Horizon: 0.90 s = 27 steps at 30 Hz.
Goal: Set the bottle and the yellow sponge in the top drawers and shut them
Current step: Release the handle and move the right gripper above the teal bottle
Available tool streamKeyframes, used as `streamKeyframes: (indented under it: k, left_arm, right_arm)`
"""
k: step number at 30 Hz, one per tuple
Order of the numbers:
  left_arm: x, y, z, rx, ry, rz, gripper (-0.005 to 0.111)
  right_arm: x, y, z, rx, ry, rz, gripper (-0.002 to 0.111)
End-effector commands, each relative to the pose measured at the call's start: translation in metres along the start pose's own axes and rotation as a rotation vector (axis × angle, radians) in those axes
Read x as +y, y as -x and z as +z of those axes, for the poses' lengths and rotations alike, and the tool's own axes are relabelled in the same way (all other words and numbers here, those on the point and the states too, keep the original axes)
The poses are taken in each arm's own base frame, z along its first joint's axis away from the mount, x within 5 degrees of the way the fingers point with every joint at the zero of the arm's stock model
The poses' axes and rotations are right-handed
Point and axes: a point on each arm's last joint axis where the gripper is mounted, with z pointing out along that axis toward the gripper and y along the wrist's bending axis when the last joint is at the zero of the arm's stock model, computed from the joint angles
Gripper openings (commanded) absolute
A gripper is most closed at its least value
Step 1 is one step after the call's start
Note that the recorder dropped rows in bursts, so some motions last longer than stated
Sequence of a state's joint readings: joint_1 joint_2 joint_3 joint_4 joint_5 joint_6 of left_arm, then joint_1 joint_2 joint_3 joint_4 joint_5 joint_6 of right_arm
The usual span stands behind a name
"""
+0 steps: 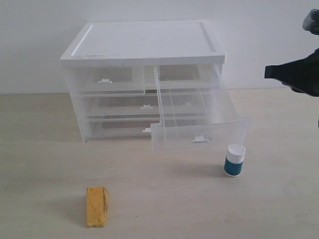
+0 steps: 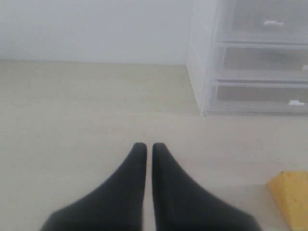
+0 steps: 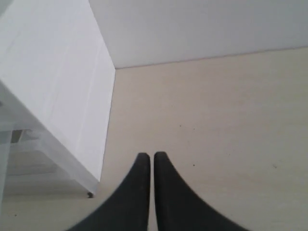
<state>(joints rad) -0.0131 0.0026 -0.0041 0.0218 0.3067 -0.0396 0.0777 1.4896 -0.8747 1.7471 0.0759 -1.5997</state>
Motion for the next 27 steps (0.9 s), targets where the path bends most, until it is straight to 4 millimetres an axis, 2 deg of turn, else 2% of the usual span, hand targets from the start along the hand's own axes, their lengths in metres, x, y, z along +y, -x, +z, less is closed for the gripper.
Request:
streamKeyframes:
  k: [1, 5, 8, 12, 14, 21, 27]
  left_arm:
    - [0.000, -0.001, 0.000, 0.002, 0.002, 0.000, 0.004]
    - [0.000, -0.001, 0.000, 0.002, 0.002, 0.000, 0.004]
    - [0.000, -0.001, 0.000, 0.002, 0.002, 0.000, 0.004]
    - [0.000, -0.001, 0.000, 0.002, 0.002, 0.000, 0.004]
    - [0.000, -0.001, 0.000, 0.002, 0.002, 0.000, 0.004]
    - [0.000, -0.001, 0.000, 0.002, 0.002, 0.000, 0.004]
    - [0.000, -0.001, 0.000, 0.002, 0.002, 0.000, 0.004]
  right_arm:
    - [-0.014, -0.004, 0.020, 0.063, 0.091, 0.073, 0.000]
    - [-0.015, 0.005, 0.033, 0.259, 0.168, 0.030, 0.000]
    - [-0.018, 0.016, 0.039, 0.481, 0.126, -0.058, 0.000]
    - [-0.020, 0.020, 0.034, 0.696, 0.158, -0.259, 0.000]
    - [-0.019, 0.022, 0.031, 0.707, 0.181, -0.301, 0.000]
    - [-0.013, 0.016, 0.034, 0.729, 0.277, -0.288, 0.000]
    - [-0.011, 0.012, 0.037, 0.732, 0.358, -0.376, 0.000]
